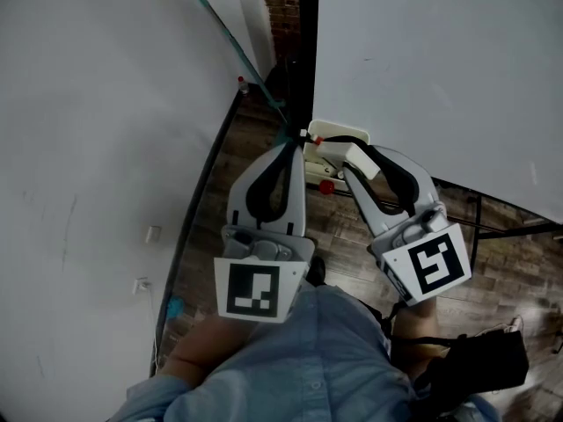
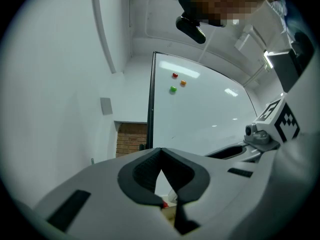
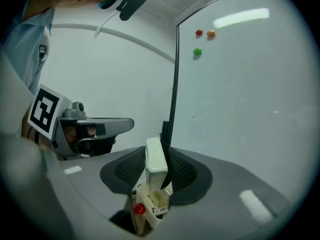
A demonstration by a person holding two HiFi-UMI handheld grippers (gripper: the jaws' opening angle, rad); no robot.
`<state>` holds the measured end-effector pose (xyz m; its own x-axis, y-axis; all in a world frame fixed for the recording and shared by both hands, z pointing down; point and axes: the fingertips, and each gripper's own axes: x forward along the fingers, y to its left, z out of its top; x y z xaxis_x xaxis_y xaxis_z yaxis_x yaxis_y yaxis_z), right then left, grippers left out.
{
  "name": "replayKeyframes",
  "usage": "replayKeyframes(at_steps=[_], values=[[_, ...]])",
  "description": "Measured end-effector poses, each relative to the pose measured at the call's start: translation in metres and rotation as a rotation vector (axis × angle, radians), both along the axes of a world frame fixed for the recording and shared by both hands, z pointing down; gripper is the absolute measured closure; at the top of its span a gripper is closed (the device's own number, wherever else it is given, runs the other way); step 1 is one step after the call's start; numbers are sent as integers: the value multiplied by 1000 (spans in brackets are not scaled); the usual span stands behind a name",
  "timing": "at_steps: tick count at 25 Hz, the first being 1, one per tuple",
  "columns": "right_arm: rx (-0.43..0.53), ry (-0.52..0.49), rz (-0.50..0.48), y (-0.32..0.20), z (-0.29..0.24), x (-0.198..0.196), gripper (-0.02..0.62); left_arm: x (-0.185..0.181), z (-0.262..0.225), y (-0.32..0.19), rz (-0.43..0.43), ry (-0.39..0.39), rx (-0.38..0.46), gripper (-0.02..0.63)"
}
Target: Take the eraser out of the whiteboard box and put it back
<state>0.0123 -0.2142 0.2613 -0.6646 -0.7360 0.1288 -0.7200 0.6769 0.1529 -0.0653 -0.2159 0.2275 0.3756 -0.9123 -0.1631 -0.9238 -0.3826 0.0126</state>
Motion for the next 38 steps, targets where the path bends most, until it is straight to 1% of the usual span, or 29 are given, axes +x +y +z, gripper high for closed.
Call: replayKeyframes(at_steps=[6,10,16,24,31,38], values=[[-60,15,4,-12,19,-3,457,-1,16,-15,3,3,-50,601],[-90,13,-13,-17,29,-9,457,-4,26,-24,2,5,-76,601],[-138,32,-23,-22,46,-19,456,-11,36,-34,2,9,-103,601],[-178,117,-33,-29,70,-32,456,-20,48,-47,9,10,-132,601],[-215,181,-44,-34,91,-37,453,-21,57,-57,28,14,-151,601],[-264,216,-48,-40,110,-42,446,-25,69,-67,32,14,-177,601]])
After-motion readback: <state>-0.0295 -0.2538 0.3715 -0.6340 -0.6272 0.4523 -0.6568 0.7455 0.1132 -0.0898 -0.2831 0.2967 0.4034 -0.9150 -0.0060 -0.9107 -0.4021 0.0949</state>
